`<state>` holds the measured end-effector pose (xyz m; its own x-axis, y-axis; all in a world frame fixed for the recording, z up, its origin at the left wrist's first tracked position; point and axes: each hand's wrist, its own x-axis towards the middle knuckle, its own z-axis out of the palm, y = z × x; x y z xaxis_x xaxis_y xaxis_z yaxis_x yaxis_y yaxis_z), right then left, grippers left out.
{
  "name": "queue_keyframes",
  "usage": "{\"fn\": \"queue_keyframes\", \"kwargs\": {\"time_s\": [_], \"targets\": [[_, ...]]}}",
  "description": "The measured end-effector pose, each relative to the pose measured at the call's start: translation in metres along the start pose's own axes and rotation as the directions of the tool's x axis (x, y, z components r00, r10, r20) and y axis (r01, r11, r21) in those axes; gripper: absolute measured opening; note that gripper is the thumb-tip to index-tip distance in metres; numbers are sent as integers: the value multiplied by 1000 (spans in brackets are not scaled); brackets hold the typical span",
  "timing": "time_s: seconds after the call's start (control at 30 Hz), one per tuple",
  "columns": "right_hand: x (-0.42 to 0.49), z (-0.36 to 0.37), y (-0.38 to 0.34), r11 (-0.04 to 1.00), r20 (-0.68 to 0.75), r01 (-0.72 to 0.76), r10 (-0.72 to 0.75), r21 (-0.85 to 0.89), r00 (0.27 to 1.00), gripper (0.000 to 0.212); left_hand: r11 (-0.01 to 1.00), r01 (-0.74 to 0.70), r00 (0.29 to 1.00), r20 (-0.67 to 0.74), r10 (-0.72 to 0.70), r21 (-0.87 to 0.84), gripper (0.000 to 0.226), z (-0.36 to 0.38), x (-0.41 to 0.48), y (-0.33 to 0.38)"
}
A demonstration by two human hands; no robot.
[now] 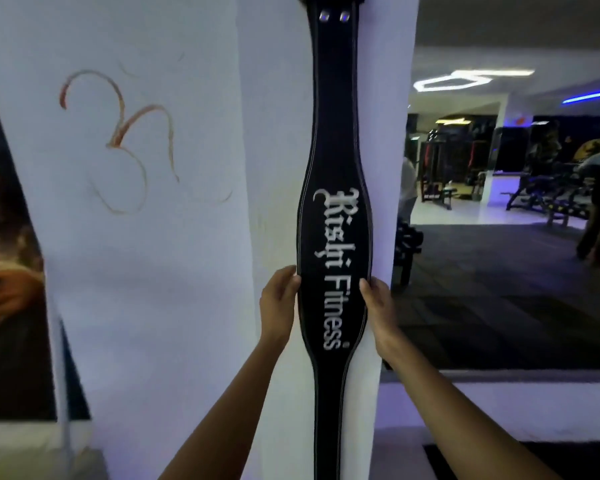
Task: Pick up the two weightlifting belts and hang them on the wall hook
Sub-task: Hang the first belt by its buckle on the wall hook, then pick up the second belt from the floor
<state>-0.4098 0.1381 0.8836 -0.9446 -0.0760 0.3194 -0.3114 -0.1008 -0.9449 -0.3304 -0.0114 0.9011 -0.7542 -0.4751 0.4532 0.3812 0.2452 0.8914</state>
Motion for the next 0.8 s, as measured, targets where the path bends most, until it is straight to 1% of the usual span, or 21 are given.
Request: {"fn": "queue_keyframes", "kwargs": {"time_s": [0.07,0.1,0.13,0.17,0.2,0.23,0.27,0.3,0.37,0.43,0.53,0.6,0.67,0.77,0.8], "targets": [[-42,-9,35,990,-81,-137,133,-39,988,20,973,229,973,-8,-229,4,39,-17,-40,-22],[-70,-14,55,969,-104,-238,231,-59,967,14,941,337,941,-14,-337,35,41,-29,-67,-39],[-101,-18,77,923,-85,-374,367,-96,926,15,903,423,906,-5,-424,79,38,-46,-98,-58],[-129,-21,93,839,-16,-523,527,-147,850,27,858,496,865,13,-502,134,33,-63,-127,-75],[-164,-20,112,716,81,-662,691,-222,719,34,797,571,811,15,-585,196,28,-85,-163,-93],[-196,-17,126,609,167,-737,791,-294,588,37,736,627,760,8,-650,253,25,-107,-197,-105],[-225,-10,138,533,219,-765,846,-361,485,37,676,674,711,-11,-703,297,22,-131,-230,-117],[-253,-1,150,488,241,-768,873,-414,424,36,621,716,663,-33,-748,319,20,-154,-262,-127],[-297,21,173,451,247,-748,892,-486,378,33,520,782,572,-64,-817,344,17,-196,-314,-144],[-334,50,191,414,263,-728,910,-546,320,36,411,832,477,-100,-873,373,16,-236,-355,-161],[-375,88,214,342,278,-713,937,-611,211,28,271,905,341,-178,-923,328,7,-289,-404,-189],[-398,111,241,305,260,-706,950,-639,175,25,186,940,257,-233,-938,287,10,-322,-432,-215],[-418,130,271,277,221,-721,960,-636,173,23,119,970,176,-275,-945,214,11,-349,-457,-247],[-457,165,337,203,170,-711,978,-673,118,24,18,999,29,-328,-944,38,15,-384,-500,-312],[-473,177,363,179,158,-704,983,-688,96,24,-2,999,-15,-351,-936,-37,15,-393,-515,-338]]}}
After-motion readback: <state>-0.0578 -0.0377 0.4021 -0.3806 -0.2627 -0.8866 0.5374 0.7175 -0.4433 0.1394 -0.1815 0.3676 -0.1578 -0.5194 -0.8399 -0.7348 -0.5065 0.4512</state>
